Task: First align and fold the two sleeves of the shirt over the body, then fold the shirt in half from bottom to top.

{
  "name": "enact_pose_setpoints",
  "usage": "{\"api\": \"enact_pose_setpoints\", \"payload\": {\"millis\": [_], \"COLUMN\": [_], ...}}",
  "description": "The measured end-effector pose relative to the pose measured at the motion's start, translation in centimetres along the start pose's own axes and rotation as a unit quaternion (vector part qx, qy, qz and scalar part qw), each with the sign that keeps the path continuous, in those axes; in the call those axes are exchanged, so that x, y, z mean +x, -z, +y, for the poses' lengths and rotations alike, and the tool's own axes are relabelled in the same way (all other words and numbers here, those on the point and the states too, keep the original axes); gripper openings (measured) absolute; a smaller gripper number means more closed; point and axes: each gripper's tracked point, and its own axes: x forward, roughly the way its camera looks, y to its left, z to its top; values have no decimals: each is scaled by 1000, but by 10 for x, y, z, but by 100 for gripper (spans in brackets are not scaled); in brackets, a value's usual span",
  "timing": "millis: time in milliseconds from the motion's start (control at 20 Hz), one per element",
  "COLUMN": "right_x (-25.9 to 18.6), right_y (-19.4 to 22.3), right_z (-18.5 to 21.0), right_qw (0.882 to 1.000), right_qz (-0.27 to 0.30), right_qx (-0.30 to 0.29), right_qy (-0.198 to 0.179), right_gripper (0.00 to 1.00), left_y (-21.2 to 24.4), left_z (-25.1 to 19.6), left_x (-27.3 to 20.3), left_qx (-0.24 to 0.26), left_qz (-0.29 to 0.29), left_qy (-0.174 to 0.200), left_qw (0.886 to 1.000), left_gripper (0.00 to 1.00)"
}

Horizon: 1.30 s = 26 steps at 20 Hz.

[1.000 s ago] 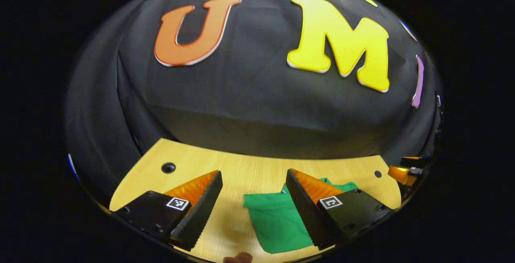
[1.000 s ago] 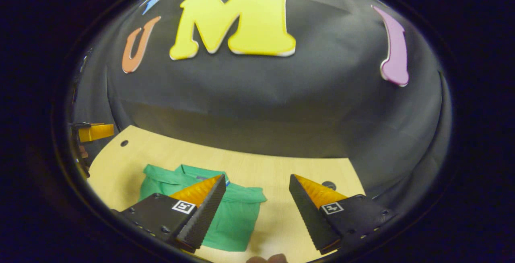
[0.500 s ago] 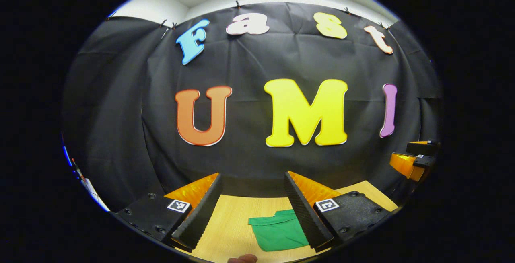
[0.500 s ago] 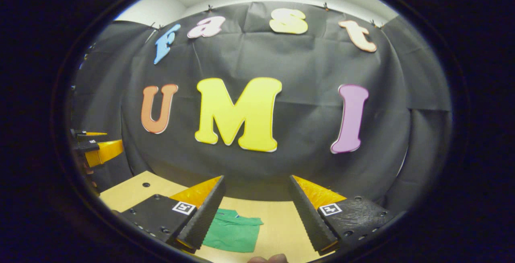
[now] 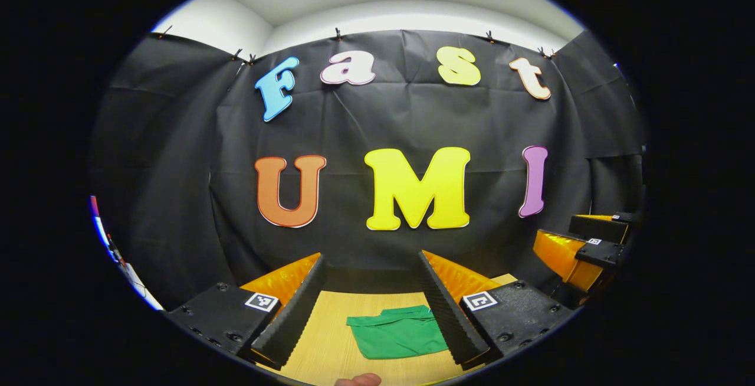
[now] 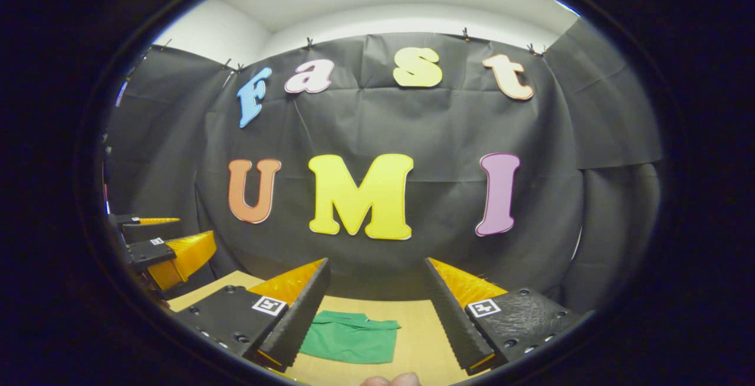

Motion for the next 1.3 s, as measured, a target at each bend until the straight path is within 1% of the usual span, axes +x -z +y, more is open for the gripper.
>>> {"api": "enact_pose_setpoints", "payload": {"millis": [100,250,450,500,550,600,650,900,950,1000,1050,1100,1250,1300], "right_x": [-6,2,4,4,4,5,6,9,8,8,9,10,12,11], "right_y": [1,5,7,6,6,5,7,4,2,0,-2,-4,-4,-5], "right_z": [-2,4,7,8,9,11,13,17,16,14,13,12,13,12], "right_qw": [1000,1000,1000,1000,1000,1000,1000,1000,1000,1000,1000,1000,1000,1000], "right_qz": [5,8,10,9,9,9,10,10,9,8,6,4,3,2], "right_qx": [4,26,22,21,21,20,17,8,10,13,14,13,10,11], "right_qy": [0,4,0,-1,-2,-3,-5,-12,-11,-9,-7,-7,-7,-6], "right_gripper": [95,96,95,96,96,96,96,96,96,96,95,96,97,95], "left_y": [-2,-3,-7,-7,-6,-4,-4,-5,-4,-4,-4,-4,-2,-3], "left_z": [0,-1,-2,-3,-3,-2,-2,-3,-1,-1,-1,-1,-1,-2], "left_x": [-6,-9,-11,-10,-10,-8,-7,-4,-4,-3,-3,-1,-2,-1], "left_qx": [3,1,6,6,7,7,6,8,8,8,8,7,8,6], "left_qz": [-4,-6,-12,-12,-11,-8,-6,-7,-6,-5,-5,-5,-2,-2], "left_qy": [-1,0,0,0,0,0,0,6,4,2,0,-1,-5,-6], "left_qw": [1000,1000,1000,1000,1000,1000,1000,1000,1000,1000,1000,1000,1000,1000], "left_gripper": [97,97,97,93,97,93,97,97,100,97,97,100,97,97]}}
